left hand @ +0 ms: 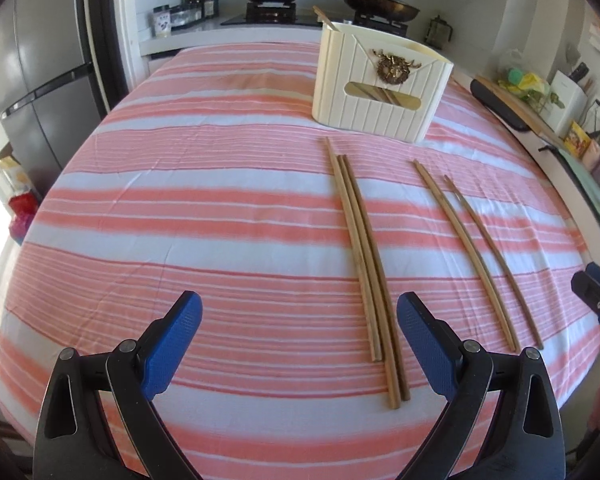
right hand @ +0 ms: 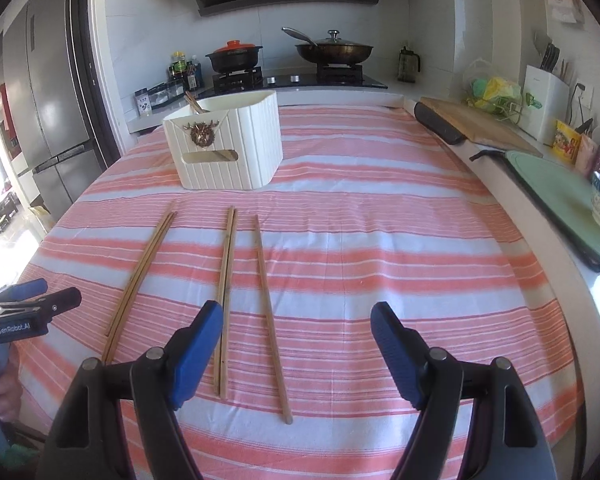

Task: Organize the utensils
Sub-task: 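Move the left tool to a chopstick while the right tool reaches another chopstick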

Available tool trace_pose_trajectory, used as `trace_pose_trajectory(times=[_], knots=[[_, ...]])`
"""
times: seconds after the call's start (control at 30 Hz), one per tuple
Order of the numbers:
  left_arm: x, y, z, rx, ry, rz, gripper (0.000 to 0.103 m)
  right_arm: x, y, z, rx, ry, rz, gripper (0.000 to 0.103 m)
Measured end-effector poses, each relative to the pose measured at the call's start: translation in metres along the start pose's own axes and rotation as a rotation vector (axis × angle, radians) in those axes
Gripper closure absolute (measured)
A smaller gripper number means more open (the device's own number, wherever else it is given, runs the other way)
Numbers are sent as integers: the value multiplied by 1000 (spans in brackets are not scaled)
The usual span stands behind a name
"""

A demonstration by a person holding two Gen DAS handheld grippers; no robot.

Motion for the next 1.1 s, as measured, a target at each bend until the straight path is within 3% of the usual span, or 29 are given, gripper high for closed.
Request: trace_pose_trajectory(times=[0.1,0.4,0.83,0.9,1.0,1.1], knots=[[19,10,5,9,33,5,5,4,-2,-2,4,19,-5,32],[58,17,11,55,111,-13,4,4,-6,2,14,30,-9,32],[71,25,9,67,116,-34,5,37,-1,-1,-14,46,-80,32],[71,26,8,65,107,-36,10,43,2,-3,-35,55,-92,35],[68,27,16,92,86,-36,32,61,8,-10,-94,68,-130,53],[66,25,28,155,65,-40,61,83,12,-20,-147,108,-191,64]])
Point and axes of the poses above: each gripper's, at about its wrist camera, not at the fingertips, and x roughly the way its jaws point, z to its right, y to its top, the point moved 4 cm from there along x, roughly the way its jaws point, and after that the axes turned 12 degrees about -x, right-handed, at the moved point
